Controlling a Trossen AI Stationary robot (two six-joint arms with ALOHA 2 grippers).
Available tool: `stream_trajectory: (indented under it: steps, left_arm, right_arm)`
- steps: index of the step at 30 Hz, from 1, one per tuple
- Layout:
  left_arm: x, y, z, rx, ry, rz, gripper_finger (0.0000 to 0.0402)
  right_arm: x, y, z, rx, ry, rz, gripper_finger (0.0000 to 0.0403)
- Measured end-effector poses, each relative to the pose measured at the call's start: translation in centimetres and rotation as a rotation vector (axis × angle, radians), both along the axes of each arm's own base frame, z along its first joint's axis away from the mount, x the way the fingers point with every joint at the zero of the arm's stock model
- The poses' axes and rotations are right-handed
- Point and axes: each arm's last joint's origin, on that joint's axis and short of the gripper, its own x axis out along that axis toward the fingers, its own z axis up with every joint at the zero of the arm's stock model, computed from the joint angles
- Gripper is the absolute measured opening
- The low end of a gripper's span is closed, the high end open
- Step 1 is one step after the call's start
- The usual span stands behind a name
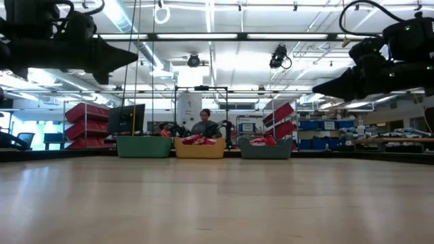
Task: Sort candy
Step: Return to Home Position
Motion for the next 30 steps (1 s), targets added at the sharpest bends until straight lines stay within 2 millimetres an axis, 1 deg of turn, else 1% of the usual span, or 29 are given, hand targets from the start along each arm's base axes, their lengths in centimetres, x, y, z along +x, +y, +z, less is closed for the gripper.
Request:
stream_trajectory:
  steps: [3,7,12,16,19,21,24,27,30]
  left_arm:
    - [-0.1,-0.4,-0.3,-0.022,0.066,-0.021,0.0002]
    - [-0.7,-1.1,-0.2,-0.019,0.065,-0.057,0.0002]
    - [-2.0,-1.5,-0.8,-0.041,0.109,-0.070,0.0002]
    - [-3.3,-1.9,-1.1,-0.072,0.124,-0.071,0.0002]
    - [-3.4,-1.9,-0.9,-0.083,0.167,-0.066,0.0002]
    - [-3.4,-1.9,-0.9,-0.078,0.153,-0.062,0.0002]
    - [-3.1,-1.8,-1.5,-0.069,0.105,-0.067,0.0002]
    - [-2.7,-1.7,-2.8,-0.110,0.090,-0.087,0.0002]
    - [-2.6,-1.7,-2.9,-0.113,0.105,-0.085,0.0002]
  right_arm:
    - [-0.3,0.4,0.2,0.013,-0.008,0.008,0.0000]
    - [-1.0,0.8,0.2,0.033,-0.010,0.007,0.0000]
    - [-2.1,1.6,0.3,0.030,-0.018,0.007,0.0000]
    - [-2.9,2.1,1.0,0.017,-0.093,-0.011,0.0000]
    - [-3.1,2.2,1.6,0.000,-0.138,-0.041,0.0000]
    - [-3.0,2.0,1.2,0.026,-0.128,-0.092,0.0000]
    - [-2.9,2.1,0.8,0.067,-0.110,-0.142,0.0000]
    - [-2.8,2.3,0.9,0.057,-0.114,-0.156,0.0000]
    - [-2.7,2.4,0.9,0.041,-0.116,-0.197,0.0000]
